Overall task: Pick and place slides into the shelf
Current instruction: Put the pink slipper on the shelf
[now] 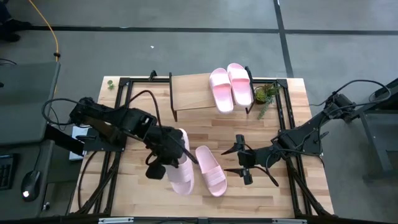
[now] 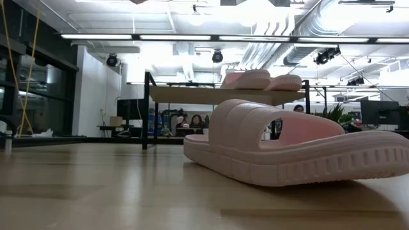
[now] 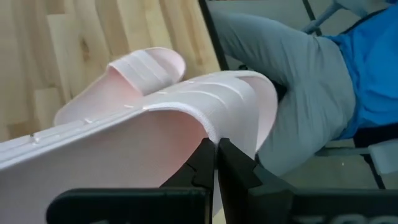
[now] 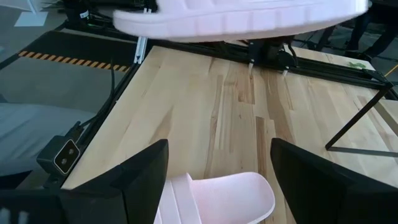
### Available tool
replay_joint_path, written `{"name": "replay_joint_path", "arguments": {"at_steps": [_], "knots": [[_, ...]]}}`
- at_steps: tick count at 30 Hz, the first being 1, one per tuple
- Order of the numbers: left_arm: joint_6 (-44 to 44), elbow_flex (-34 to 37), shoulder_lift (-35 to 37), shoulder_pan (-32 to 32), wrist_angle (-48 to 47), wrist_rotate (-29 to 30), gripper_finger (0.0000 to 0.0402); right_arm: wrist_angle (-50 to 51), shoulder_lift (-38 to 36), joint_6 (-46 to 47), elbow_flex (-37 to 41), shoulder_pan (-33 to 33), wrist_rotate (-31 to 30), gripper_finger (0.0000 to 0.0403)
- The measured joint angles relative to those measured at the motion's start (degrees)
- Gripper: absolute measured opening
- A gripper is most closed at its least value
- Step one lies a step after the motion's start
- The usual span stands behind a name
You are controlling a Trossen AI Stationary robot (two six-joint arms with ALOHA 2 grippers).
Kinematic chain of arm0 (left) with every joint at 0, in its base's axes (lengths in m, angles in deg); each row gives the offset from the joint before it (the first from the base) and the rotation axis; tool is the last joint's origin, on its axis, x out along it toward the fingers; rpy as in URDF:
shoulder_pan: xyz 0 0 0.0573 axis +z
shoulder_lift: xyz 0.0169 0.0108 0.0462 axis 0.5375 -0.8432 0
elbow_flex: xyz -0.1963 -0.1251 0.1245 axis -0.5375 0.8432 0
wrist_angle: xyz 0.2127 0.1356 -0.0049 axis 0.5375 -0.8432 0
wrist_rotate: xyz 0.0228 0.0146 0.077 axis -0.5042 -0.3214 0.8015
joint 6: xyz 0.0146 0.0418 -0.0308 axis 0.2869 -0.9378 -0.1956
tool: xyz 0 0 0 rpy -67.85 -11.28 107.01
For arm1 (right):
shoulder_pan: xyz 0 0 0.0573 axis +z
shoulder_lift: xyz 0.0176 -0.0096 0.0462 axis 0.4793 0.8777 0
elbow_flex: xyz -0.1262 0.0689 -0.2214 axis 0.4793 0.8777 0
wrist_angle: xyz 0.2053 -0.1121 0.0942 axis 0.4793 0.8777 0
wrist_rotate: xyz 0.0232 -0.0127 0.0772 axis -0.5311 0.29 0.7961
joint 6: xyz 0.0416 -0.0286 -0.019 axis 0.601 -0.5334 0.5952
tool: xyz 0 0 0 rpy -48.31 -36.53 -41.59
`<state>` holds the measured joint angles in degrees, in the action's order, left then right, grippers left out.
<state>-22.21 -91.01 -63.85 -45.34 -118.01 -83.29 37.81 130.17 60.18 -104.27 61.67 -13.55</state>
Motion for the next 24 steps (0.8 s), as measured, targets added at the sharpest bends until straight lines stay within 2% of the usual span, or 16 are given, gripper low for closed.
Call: {"name": "replay_joint_path", "arguments": {"at_steps": [7,24], "knots": [[-3.8,-1.8,0.0,5.8,-2.3,-1.4,0.0000,0.0,0.0,0.0,0.0,0.0,0.0,0.0273],[-13.8,-1.8,0.0,24.5,-3.0,-13.6,0.0000,0.4,0.0,-1.9,0.0,-0.4,0.0,0.0273]]}}
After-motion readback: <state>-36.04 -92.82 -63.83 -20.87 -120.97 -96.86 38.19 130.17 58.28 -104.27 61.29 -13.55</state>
